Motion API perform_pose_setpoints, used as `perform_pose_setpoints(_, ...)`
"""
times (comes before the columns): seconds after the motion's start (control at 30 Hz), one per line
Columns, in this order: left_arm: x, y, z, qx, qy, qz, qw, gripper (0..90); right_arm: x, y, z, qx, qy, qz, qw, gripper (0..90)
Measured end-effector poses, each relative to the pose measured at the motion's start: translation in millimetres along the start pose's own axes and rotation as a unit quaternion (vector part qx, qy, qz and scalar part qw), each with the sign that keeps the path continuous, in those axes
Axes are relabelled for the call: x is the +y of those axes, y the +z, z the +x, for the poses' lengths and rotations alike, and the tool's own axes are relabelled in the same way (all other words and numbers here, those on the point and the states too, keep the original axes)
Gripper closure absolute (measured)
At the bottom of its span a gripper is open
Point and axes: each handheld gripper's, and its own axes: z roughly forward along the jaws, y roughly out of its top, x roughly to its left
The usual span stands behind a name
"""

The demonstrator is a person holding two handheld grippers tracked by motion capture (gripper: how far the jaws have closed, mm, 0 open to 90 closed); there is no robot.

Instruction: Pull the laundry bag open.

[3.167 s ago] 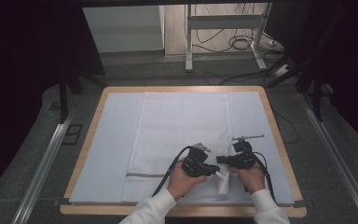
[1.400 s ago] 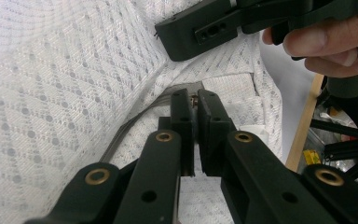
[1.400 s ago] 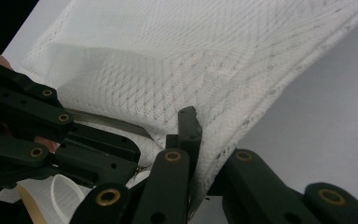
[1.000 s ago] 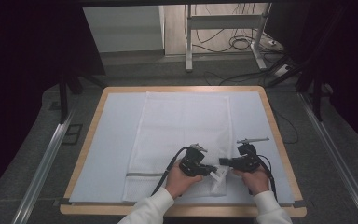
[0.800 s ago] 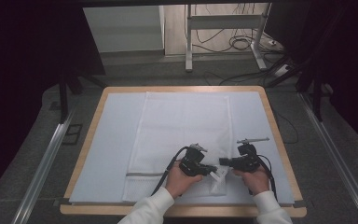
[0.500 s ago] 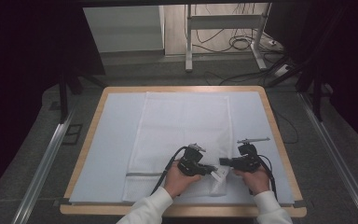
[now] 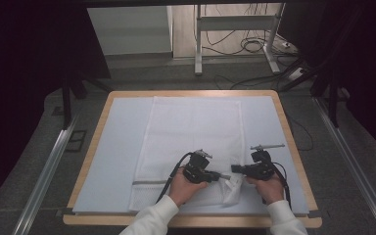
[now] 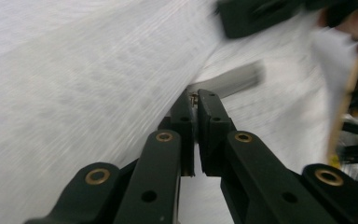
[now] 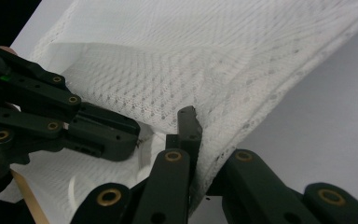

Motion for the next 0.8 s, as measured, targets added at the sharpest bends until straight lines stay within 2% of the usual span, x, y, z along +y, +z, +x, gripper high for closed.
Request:
perform_pose_setpoints(0.07,-2.6,-4.3,4.5,-0.010,-0.011,-0.006,0.9999,86.9,0.2,-1.1,-1.0,0.002,0.002,-0.002,1.0000,88.3)
perform_pose_setpoints(0.5,-7.1,-9.6,9.5,-0.013,-0.014,-0.002,0.9998,86.9,0.3,0.3,3.1,-0.002,-0.004,0.002,1.0000,88.4)
perform_pose_setpoints(0.57,-7.7,-10.3,12.1,-0.022,-0.021,-0.003,0.9995,86.9,0.3,0.3,2.8,0.000,-0.003,0.002,1.0000,88.3)
perform_pose_setpoints(0.67,-8.3,-11.8,14.5,-0.024,-0.023,-0.003,0.9995,86.9,0.1,0.6,2.8,-0.001,-0.004,0.003,1.0000,88.4)
perform_pose_setpoints(0.8,-11.4,-16.1,20.1,-0.016,-0.026,-0.003,0.9995,86.9,0.1,-0.3,2.4,-0.001,-0.002,0.002,1.0000,88.4)
